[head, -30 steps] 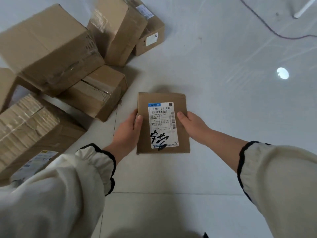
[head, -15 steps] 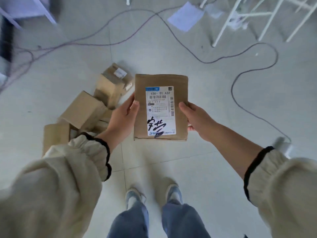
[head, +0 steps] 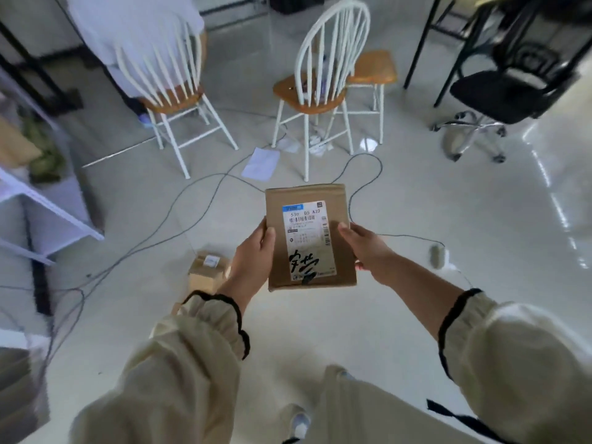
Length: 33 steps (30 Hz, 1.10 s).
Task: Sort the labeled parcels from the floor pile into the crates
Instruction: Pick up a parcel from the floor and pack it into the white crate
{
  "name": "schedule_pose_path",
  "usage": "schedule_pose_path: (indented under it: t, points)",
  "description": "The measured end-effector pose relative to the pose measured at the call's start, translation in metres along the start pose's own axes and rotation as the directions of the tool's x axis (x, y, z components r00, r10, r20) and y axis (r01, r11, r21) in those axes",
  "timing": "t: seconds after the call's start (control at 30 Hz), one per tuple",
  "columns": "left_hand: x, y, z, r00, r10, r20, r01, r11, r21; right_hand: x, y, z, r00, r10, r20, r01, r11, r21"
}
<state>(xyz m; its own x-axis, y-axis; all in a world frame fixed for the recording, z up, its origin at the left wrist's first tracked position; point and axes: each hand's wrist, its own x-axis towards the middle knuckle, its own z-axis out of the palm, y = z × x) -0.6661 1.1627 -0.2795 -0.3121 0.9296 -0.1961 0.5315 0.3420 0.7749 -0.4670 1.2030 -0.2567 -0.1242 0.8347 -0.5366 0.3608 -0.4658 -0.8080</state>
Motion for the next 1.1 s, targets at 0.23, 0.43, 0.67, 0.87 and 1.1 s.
schedule_pose_path:
  t: [0.23,0.43,0.67,0.87,1.1]
  points:
    - [-0.014,0.048,0.016,0.974,0.186,0.133,-0.191,0.981,0.026,-0.055,0.017,-0.037,0.981,0.004,-0.195,0.035,0.98,0.196]
    - [-0.046,0.12,0.075,0.891,0.365,0.269,-0.38,0.925,0.003,-0.116,0.053,-0.109,0.919,0.034,-0.393,0.106,0.939,0.327]
    - [-0.151,0.24,0.192,0.682,0.562,0.467,-0.611,0.789,-0.058,-0.251,0.125,-0.23,0.749,0.112,-0.653,0.241,0.872,0.427]
    - [-0.318,0.334,0.309,0.394,0.698,0.598,-0.728,0.634,-0.26,-0.415,0.22,-0.326,0.49,0.225,-0.842,0.307,0.859,0.409]
    - [-0.577,0.402,0.418,-0.031,0.744,0.667,-0.717,0.448,-0.534,-0.645,0.332,-0.375,0.082,0.417,-0.905,0.39,0.822,0.415]
